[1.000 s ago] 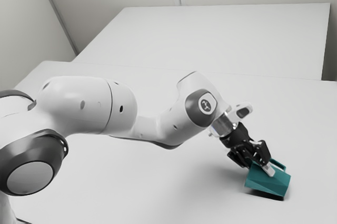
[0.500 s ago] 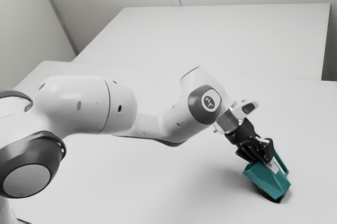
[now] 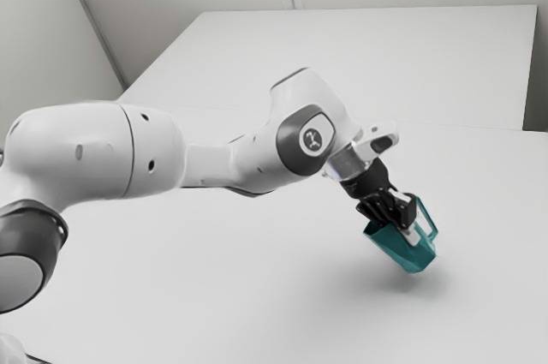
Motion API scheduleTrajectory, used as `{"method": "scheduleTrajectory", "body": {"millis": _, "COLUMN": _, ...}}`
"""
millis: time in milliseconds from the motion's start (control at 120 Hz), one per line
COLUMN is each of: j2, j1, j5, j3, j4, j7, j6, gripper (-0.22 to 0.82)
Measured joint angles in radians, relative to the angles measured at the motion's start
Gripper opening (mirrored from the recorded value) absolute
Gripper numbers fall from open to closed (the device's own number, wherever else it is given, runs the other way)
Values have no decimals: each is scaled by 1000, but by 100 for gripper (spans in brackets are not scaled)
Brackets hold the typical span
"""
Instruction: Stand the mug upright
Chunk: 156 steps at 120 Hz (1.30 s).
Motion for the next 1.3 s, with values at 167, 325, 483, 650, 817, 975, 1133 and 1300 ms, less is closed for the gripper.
{"method": "scheduleTrajectory", "body": {"millis": 167, "j2": -73, "j1": 72, "j5": 214, "j3": 3, "j4": -70, "j7": -42, "j6": -2, "gripper": -18}}
{"method": "scheduleTrajectory", "body": {"millis": 325, "j2": -141, "j1": 153, "j5": 430, "j3": 11, "j4": -139, "j7": -89, "j6": -9, "gripper": -18}}
{"method": "scheduleTrajectory", "body": {"millis": 483, "j2": -157, "j1": 227, "j5": 612, "j3": 18, "j4": -161, "j7": -122, "j6": -26, "gripper": -18}}
{"method": "scheduleTrajectory", "body": {"millis": 650, "j2": -155, "j1": 290, "j5": 755, "j3": 28, "j4": -163, "j7": -142, "j6": -49, "gripper": -18}}
{"method": "scheduleTrajectory", "body": {"millis": 817, "j2": -150, "j1": 367, "j5": 828, "j3": 27, "j4": -164, "j7": -146, "j6": -62, "gripper": -18}}
{"method": "scheduleTrajectory", "body": {"millis": 975, "j2": -111, "j1": 424, "j5": 852, "j3": 27, "j4": -147, "j7": -137, "j6": -64, "gripper": -18}}
{"method": "scheduleTrajectory", "body": {"millis": 1133, "j2": -38, "j1": 459, "j5": 870, "j3": 26, "j4": -105, "j7": -120, "j6": -59, "gripper": -18}}
{"method": "scheduleTrajectory", "body": {"millis": 1300, "j2": 1, "j1": 483, "j5": 883, "j3": 22, "j4": -90, "j7": -102, "j6": -55, "gripper": -18}}
